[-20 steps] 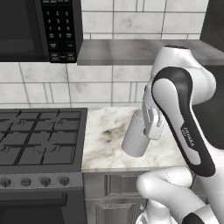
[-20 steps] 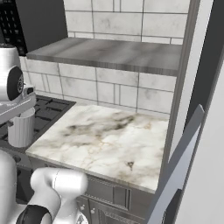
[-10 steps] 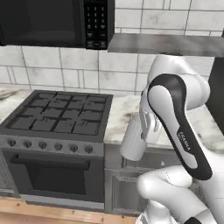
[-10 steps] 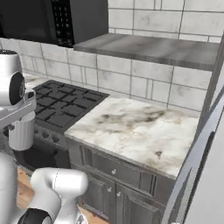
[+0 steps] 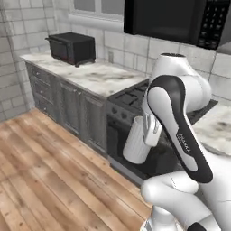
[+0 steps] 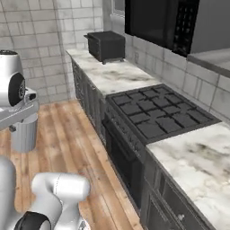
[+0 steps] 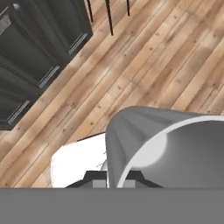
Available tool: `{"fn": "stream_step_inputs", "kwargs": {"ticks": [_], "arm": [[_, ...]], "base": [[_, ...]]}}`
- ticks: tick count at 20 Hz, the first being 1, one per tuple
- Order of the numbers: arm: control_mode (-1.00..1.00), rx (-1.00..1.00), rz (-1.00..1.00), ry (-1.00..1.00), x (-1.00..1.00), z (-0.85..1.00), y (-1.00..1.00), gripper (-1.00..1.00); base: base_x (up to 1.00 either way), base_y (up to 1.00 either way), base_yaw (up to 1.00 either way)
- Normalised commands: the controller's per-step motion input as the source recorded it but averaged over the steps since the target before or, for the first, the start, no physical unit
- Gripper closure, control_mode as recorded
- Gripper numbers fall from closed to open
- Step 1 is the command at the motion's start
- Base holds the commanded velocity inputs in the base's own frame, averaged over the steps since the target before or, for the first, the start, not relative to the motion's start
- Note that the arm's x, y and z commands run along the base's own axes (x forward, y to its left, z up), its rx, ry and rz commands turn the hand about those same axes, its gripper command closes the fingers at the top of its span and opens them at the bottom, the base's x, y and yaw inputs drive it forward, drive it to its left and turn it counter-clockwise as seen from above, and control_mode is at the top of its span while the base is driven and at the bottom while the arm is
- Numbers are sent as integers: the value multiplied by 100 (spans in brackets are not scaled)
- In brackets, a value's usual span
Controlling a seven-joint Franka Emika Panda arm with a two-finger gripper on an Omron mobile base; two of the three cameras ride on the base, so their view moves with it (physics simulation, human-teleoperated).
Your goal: There is a bowl on the dining counter. Grab a lemon wedge from the fridge and place it in the bowl. Then get the liquor bottle and glass cup from the cabinet and place them next to the bowl.
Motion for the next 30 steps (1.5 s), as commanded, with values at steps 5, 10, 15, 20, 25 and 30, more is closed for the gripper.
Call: {"fn": "stream_step_inputs", "kwargs": {"ticks": [5, 10, 15, 20, 25, 30], "arm": [[100, 0, 0, 0, 0, 0, 0, 100], [100, 0, 0, 0, 0, 0, 0, 100], [100, 0, 0, 0, 0, 0, 0, 100], [100, 0, 0, 0, 0, 0, 0, 100], [100, 0, 0, 0, 0, 0, 0, 100], [100, 0, 0, 0, 0, 0, 0, 100]], "base": [[43, 20, 88], [97, 7, 71], [100, 0, 65], [100, 0, 66], [100, 0, 69], [100, -9, 65]]}}
